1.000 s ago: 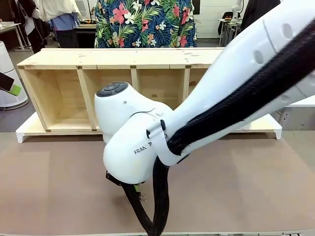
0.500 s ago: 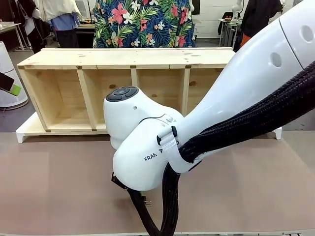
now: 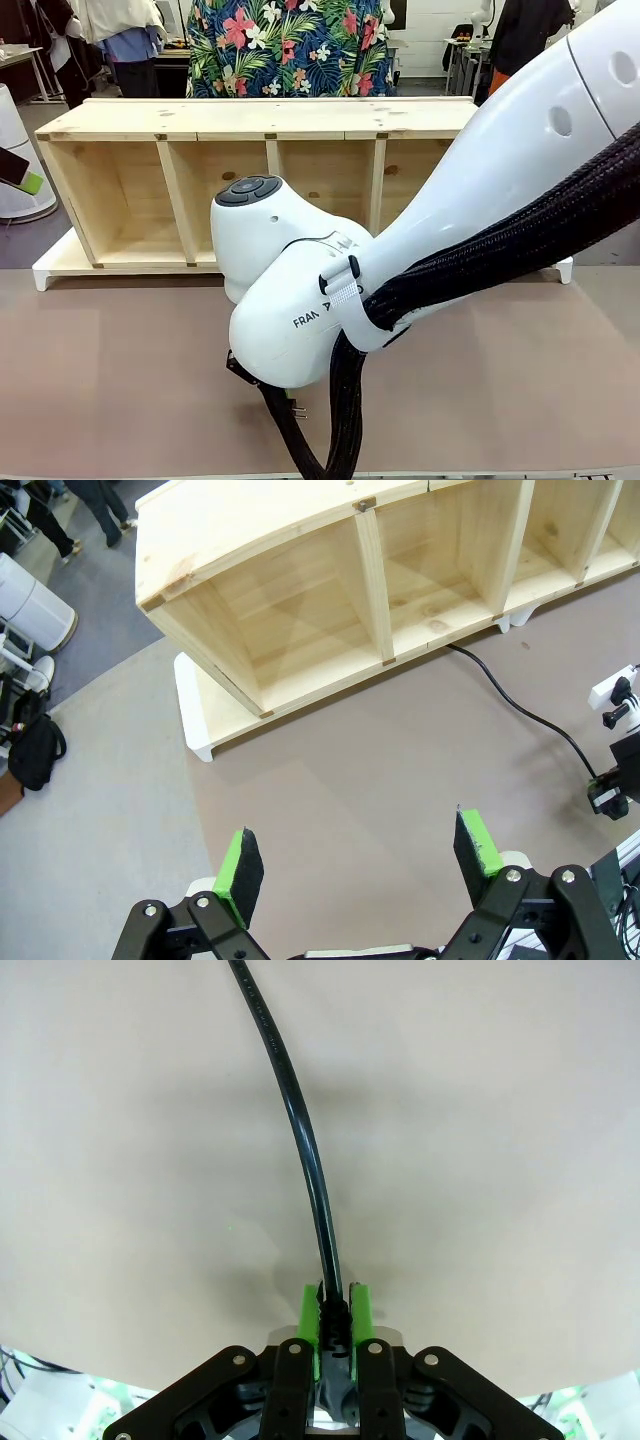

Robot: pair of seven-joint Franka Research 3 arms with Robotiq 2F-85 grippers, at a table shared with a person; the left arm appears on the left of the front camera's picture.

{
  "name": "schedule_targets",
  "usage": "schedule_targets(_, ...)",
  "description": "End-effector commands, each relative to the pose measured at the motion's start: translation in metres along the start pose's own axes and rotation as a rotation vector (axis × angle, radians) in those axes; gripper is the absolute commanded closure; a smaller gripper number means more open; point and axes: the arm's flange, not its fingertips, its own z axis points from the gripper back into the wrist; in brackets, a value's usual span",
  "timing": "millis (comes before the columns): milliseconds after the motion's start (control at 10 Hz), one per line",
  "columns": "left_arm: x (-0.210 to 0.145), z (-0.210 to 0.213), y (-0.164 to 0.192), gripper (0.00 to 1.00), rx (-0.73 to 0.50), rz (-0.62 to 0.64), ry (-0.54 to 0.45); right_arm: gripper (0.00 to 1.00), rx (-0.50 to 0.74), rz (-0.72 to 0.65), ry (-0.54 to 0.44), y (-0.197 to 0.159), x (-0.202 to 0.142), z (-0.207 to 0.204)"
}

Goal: Perform cable management.
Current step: Pull the grasped Power Cable to the location of the Power Strip.

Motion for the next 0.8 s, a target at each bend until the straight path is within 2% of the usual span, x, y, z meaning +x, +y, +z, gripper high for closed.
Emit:
schedule_targets(0,0.001,0.000,0.001,0.00,-0.001,0.004,-0.006,0.85,0.000,0.000,0.000,0.000,0.000,0.000)
schedule_targets(300,0.001,0.000,0.001,0.00,-0.001,0.004,-0.006,0.85,-0.030,-0.093,0.040,-0.049,-0.019,-0.001)
schedule_targets(700,0.001,0.000,0.001,0.00,-0.001,0.004,-0.006,0.85,-0.004,-0.196,0.022,-0.090,-0.031,0.013)
